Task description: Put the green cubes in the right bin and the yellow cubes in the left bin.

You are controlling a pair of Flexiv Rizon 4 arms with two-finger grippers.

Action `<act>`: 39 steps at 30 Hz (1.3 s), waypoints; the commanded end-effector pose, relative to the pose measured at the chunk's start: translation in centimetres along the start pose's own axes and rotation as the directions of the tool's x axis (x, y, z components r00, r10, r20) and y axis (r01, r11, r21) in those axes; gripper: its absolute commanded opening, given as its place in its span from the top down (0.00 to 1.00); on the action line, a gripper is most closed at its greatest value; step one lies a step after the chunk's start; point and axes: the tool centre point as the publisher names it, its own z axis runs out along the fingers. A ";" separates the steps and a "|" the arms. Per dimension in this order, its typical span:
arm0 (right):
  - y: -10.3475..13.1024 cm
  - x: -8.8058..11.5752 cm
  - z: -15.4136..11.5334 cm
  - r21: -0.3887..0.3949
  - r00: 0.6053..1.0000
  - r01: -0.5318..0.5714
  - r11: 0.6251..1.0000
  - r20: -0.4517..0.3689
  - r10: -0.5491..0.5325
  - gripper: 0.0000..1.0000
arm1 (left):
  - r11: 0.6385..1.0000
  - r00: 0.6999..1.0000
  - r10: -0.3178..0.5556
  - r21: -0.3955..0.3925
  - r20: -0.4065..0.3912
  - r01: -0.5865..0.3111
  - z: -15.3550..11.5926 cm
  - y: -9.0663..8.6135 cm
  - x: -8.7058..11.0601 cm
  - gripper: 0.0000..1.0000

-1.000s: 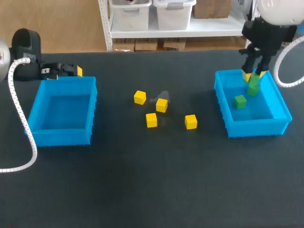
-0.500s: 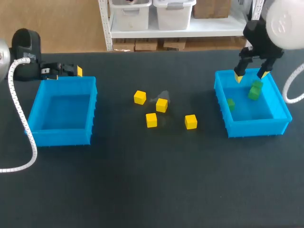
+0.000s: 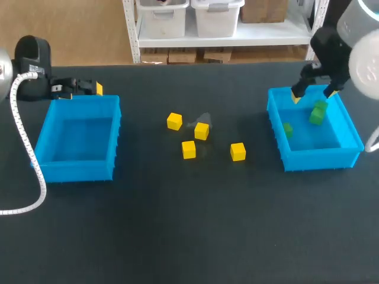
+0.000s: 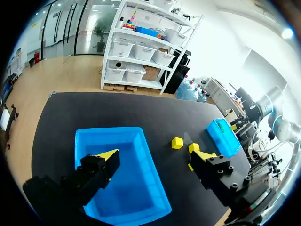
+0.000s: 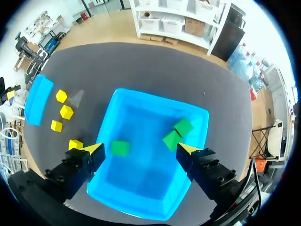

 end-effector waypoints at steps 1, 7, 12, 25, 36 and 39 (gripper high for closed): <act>0.1 0.6 -0.1 0.005 0.959 -0.002 1.000 0.282 0.000 0.00 | 1.000 1.000 0.003 0.014 0.007 -0.003 0.0 0.3 0.2 0.00; 0.1 0.6 -0.1 0.005 0.959 -0.002 1.000 0.282 0.000 0.00 | 1.000 1.000 0.003 0.014 0.007 -0.003 0.0 0.3 0.2 0.00; 0.1 0.6 -0.1 0.005 0.959 -0.002 1.000 0.282 0.000 0.00 | 1.000 1.000 0.003 0.014 0.007 -0.003 0.0 0.3 0.2 0.00; 0.1 0.6 -0.1 0.005 0.959 -0.002 1.000 0.282 0.000 0.00 | 0.965 0.956 0.262 0.038 -0.134 -0.259 1.9 -2.6 -1.3 0.00; 0.1 0.6 -0.1 0.005 0.959 -0.002 1.000 0.282 0.000 0.00 | 0.908 0.883 0.368 -0.094 -0.291 -0.409 6.2 -5.2 -0.7 0.00; 0.1 0.6 -0.1 0.005 0.959 -0.002 1.000 0.282 0.000 0.00 | 0.902 0.876 0.370 -0.107 -0.309 -0.419 7.3 -6.1 -0.3 0.00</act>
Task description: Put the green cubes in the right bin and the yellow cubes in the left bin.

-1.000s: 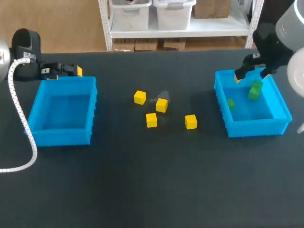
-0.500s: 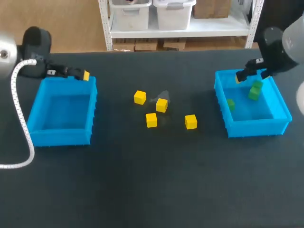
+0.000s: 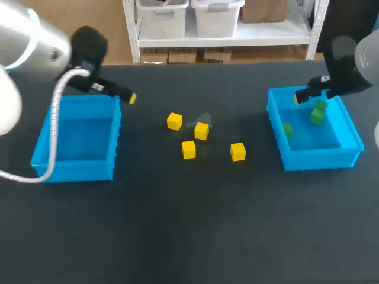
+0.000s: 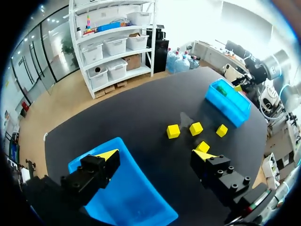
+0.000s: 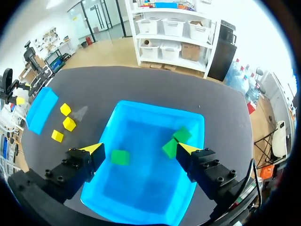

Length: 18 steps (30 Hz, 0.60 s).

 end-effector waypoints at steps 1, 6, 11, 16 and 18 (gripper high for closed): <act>0.1 0.2 -0.1 0.008 1.000 -0.001 1.000 0.007 0.001 0.00 | 0.997 0.994 0.001 -0.075 -0.113 -0.010 2.4 -1.3 -1.2 0.00; 0.1 0.2 -0.1 0.008 1.000 -0.001 1.000 0.007 0.001 0.00 | 0.996 0.990 0.007 -0.083 -0.143 -0.019 4.2 -2.4 -1.1 0.00; 0.1 0.2 -0.1 0.008 1.000 -0.001 1.000 0.007 0.001 0.00 | 0.996 0.982 0.008 -0.080 -0.189 -0.023 6.1 -3.1 -0.8 0.00; 0.1 0.2 -0.1 0.008 1.000 -0.001 1.000 0.007 0.001 0.00 | 0.996 0.970 0.005 -0.087 -0.245 -0.027 8.4 -3.5 -0.5 0.00; 0.1 0.2 -0.1 0.008 1.000 -0.001 1.000 0.007 0.001 0.00 | 0.996 0.965 0.001 -0.089 -0.262 -0.025 9.2 -3.5 -0.4 0.00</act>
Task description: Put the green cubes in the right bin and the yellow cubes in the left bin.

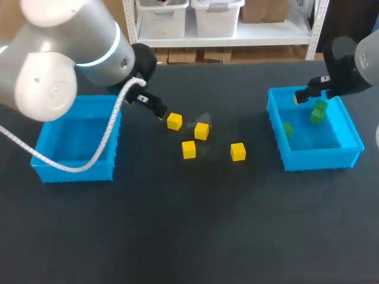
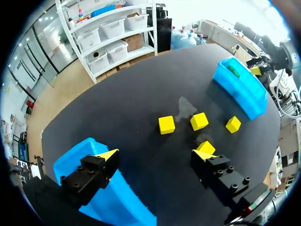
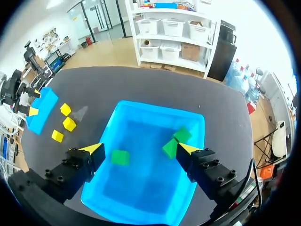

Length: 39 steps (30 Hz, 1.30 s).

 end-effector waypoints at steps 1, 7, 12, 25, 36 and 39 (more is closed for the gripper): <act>0.1 0.2 -0.1 0.007 1.000 -0.001 1.000 0.005 0.001 0.00 | 1.000 0.997 -0.007 -0.010 -0.074 0.007 2.5 -0.2 -1.3 0.00; 0.1 0.2 -0.1 0.007 1.000 -0.001 1.000 0.005 0.001 0.00 | 0.999 0.993 -0.043 -0.023 -0.106 0.040 4.3 -0.4 -2.3 0.00; 0.1 0.2 -0.1 0.007 1.000 -0.001 1.000 0.005 0.001 0.00 | 0.999 0.992 -0.045 -0.019 -0.113 0.044 5.4 -1.3 -3.3 0.00; 0.1 0.2 -0.1 0.007 1.000 -0.001 1.000 0.005 0.001 0.00 | 0.998 0.982 -0.035 -0.058 -0.184 0.024 8.7 -2.3 -3.8 0.00; 0.1 0.2 -0.1 0.007 1.000 -0.001 1.000 0.005 0.001 0.00 | 0.996 0.978 -0.052 -0.084 -0.200 0.036 10.5 -2.2 -3.2 0.00; 0.1 0.2 -0.1 0.007 1.000 -0.001 1.000 0.005 0.001 0.00 | 0.996 0.980 -0.057 -0.082 -0.192 0.041 10.6 -2.2 -3.2 0.62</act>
